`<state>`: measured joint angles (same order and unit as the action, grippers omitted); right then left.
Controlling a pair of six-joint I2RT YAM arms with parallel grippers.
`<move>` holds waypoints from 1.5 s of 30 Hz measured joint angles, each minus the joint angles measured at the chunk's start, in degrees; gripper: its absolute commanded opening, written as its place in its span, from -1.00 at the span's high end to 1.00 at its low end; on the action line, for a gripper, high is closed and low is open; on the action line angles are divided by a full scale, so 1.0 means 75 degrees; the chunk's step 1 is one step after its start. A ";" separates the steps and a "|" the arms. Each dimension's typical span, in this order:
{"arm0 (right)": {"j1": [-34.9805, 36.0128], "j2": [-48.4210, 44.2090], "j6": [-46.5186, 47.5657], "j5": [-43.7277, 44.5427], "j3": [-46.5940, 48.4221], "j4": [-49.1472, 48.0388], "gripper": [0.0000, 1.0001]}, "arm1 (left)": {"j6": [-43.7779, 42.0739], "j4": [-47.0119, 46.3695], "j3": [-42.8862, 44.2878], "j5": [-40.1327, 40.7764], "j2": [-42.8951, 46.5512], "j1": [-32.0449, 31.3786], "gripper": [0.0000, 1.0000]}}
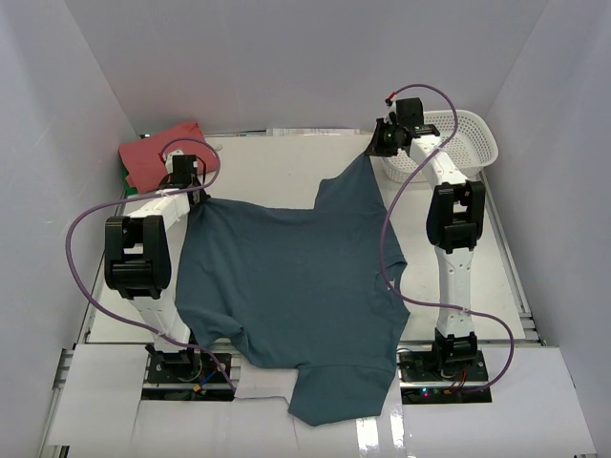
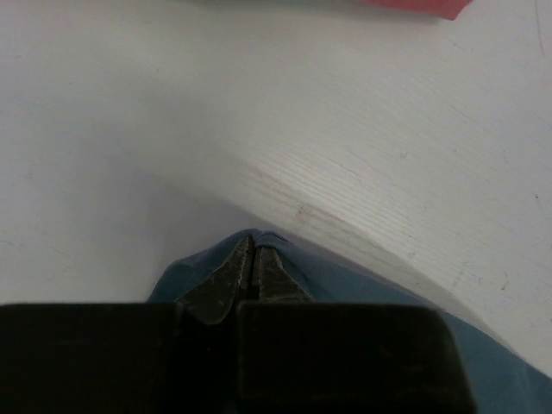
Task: Fold and stack the t-shirts
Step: Flatten out the tshirt
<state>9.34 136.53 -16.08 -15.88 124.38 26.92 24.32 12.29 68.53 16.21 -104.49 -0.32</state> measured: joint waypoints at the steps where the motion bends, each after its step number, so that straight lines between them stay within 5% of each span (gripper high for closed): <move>1: 0.0000 0.0009 0.0000 -0.0020 0.0026 -0.0009 0.85 | -0.0015 0.0017 0.0000 -0.0029 0.0000 0.0055 1.00; 21: -0.0099 0.0111 -0.0187 -0.0504 0.0294 -0.0236 0.85 | -0.0073 0.0571 0.0568 -0.0428 -0.0825 0.0557 1.00; 32: -0.0099 0.0111 -0.0233 -0.0647 0.0204 -0.0417 0.84 | -0.0772 0.1169 0.1996 -0.1343 -0.1530 0.0589 1.00; 45: -0.0099 0.0111 -0.0245 -0.0766 0.0079 -0.0463 0.85 | -0.1524 0.1626 0.2238 -0.2882 -0.1749 0.1201 1.00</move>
<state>8.60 137.36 -17.91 -21.63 124.97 23.44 12.88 24.49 85.32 -5.41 -117.60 8.69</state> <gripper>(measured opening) 0.081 0.076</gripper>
